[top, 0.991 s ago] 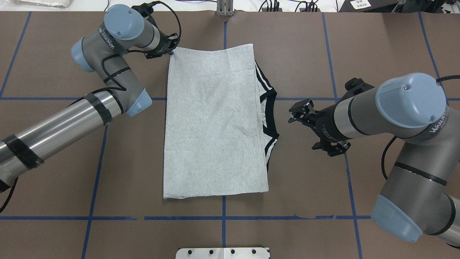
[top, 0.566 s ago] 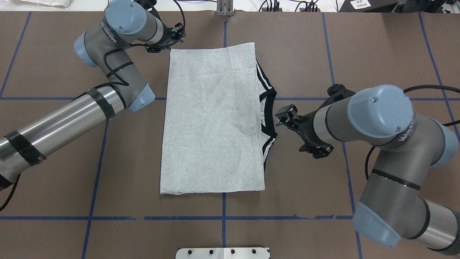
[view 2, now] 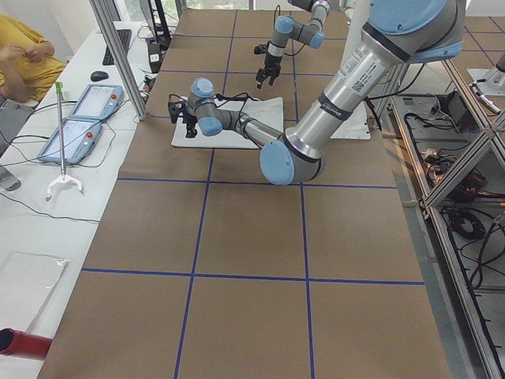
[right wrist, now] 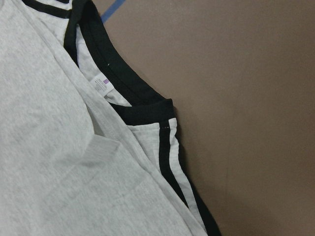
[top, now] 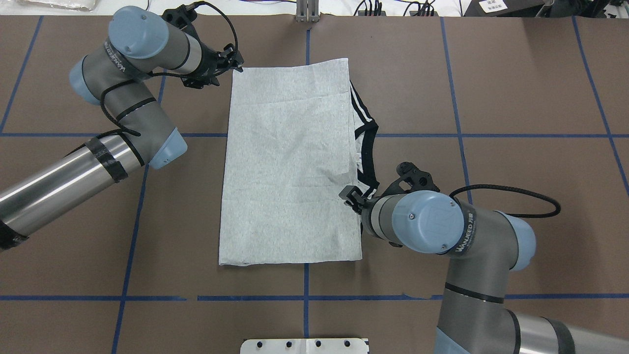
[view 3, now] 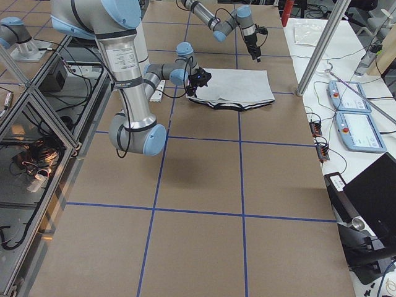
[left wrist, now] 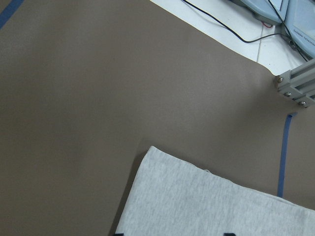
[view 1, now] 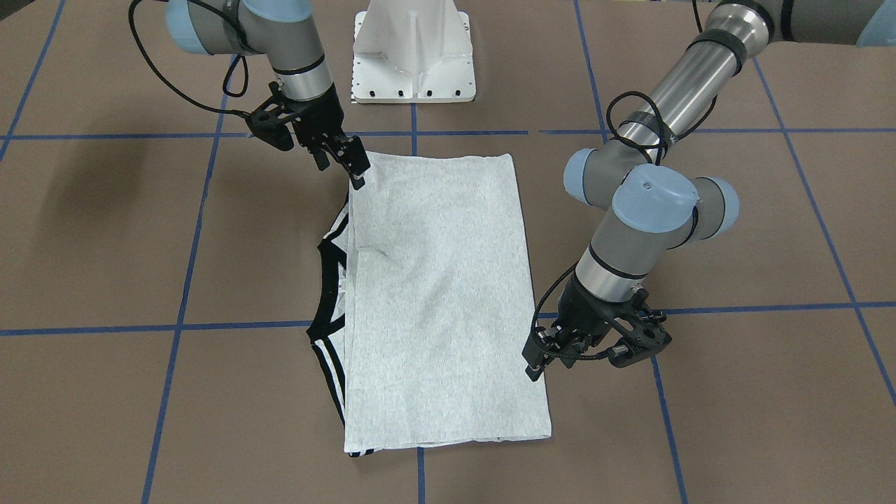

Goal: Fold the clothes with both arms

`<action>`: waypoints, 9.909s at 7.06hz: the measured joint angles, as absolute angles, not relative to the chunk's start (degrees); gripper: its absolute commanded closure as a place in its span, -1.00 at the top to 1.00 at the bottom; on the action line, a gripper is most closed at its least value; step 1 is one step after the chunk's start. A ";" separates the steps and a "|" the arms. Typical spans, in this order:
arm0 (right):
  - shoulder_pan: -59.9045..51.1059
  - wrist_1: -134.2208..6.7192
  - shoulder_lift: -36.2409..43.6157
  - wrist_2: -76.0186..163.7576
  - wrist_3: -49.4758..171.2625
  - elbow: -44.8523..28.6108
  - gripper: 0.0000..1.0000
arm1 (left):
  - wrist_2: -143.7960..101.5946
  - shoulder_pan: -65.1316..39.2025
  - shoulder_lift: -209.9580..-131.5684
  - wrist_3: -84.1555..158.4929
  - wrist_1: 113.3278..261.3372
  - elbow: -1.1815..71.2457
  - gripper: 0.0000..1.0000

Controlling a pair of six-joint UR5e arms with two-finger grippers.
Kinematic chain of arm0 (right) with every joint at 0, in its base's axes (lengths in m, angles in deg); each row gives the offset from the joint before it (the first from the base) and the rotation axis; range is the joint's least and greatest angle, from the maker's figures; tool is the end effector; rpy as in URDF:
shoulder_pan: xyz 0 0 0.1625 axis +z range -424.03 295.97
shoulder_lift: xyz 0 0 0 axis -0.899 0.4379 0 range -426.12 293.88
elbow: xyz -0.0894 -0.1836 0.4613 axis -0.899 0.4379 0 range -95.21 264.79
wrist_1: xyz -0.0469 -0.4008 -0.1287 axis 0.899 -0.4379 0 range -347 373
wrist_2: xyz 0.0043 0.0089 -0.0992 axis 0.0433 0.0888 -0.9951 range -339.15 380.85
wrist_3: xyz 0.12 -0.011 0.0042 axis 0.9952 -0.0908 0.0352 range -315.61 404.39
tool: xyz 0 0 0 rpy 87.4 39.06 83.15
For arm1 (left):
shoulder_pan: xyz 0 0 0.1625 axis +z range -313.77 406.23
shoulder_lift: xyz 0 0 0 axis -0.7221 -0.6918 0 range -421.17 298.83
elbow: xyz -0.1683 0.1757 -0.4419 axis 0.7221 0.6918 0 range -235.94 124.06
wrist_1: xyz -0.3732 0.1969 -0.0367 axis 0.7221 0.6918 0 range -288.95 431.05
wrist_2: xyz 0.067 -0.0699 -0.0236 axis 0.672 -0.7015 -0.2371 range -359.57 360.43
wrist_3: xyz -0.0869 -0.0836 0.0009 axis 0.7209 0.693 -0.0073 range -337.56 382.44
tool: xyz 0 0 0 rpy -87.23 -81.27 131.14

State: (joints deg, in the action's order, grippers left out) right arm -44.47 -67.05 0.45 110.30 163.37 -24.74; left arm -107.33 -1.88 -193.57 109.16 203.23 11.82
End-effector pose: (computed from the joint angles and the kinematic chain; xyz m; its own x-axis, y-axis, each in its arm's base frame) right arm -0.5685 -0.3447 0.3445 0.3314 0.6320 0.7006 -0.5745 0.7242 -0.3815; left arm 0.5062 -0.7088 0.3615 0.3397 -0.2973 -0.8923 0.5101 0.8553 -0.0907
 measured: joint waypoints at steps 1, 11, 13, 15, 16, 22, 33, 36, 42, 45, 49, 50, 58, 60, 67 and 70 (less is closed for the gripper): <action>-45.35 -66.93 -0.45 109.45 163.68 -22.64 1.00 | -107.36 -1.85 -193.45 109.18 203.18 11.94 0.49; -46.89 -67.03 -3.32 109.00 166.20 -17.36 -0.99 | -107.18 -1.76 -191.31 110.11 203.21 14.06 0.52; -46.89 -67.17 -3.62 109.02 166.23 -17.41 -1.00 | -107.15 -1.76 -191.11 110.29 203.16 14.61 0.52; -46.88 -67.28 -3.70 109.08 166.21 -17.78 -1.00 | -107.15 -1.76 -191.04 110.51 203.15 14.95 0.52; -46.79 -67.63 -3.70 109.13 166.21 -18.57 -1.00 | -107.16 -1.70 -191.05 111.14 203.15 15.24 0.52; -46.80 -69.42 -3.46 109.10 165.77 -20.21 0.48 | -107.45 -1.24 -188.65 112.81 203.07 19.95 0.52; -48.65 -69.27 -5.64 109.15 166.30 -16.73 -0.12 | -107.41 -1.18 -188.61 114.13 203.06 20.06 0.52; -48.65 -69.33 -5.65 109.31 166.73 -16.56 -1.00 | -107.41 -1.15 -188.61 114.13 203.06 20.06 0.52; -47.62 -70.79 -5.51 110.28 166.73 -19.39 -1.00 | -107.47 -1.10 -188.49 115.29 203.07 20.70 0.52; -46.87 -73.03 -5.52 111.12 166.57 -20.87 -1.00 | -107.48 0.25 -186.15 118.41 203.06 24.55 0.52; -46.84 -72.82 -4.74 111.34 166.52 -21.22 -1.00 | -101.43 14.63 -172.25 131.66 200.17 44.43 0.54; -46.81 -72.75 -4.65 111.36 166.52 -21.36 -1.00 | -98.77 18.85 -168.51 134.59 198.69 48.66 0.61; -46.88 -72.70 -4.51 111.37 166.48 -21.70 -1.00 | -93.51 30.37 -163.12 141.37 193.76 52.51 -0.19; -46.89 -72.70 -4.51 111.36 166.51 -21.68 -1.00 | -93.58 31.12 -163.37 141.49 193.67 52.15 -1.00; -42.54 -73.12 -4.71 114.87 166.12 -24.79 -1.00 | -98.33 23.45 -165.97 137.97 192.38 58.30 -1.00; -31.94 -72.93 -8.36 121.92 160.85 -22.20 -1.00 | -106.45 9.20 -177.05 126.11 185.16 50.34 -1.00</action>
State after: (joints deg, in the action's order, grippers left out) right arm -31.94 -72.93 -8.36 121.92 160.85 -22.20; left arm -106.45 9.20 -177.05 126.11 185.16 50.34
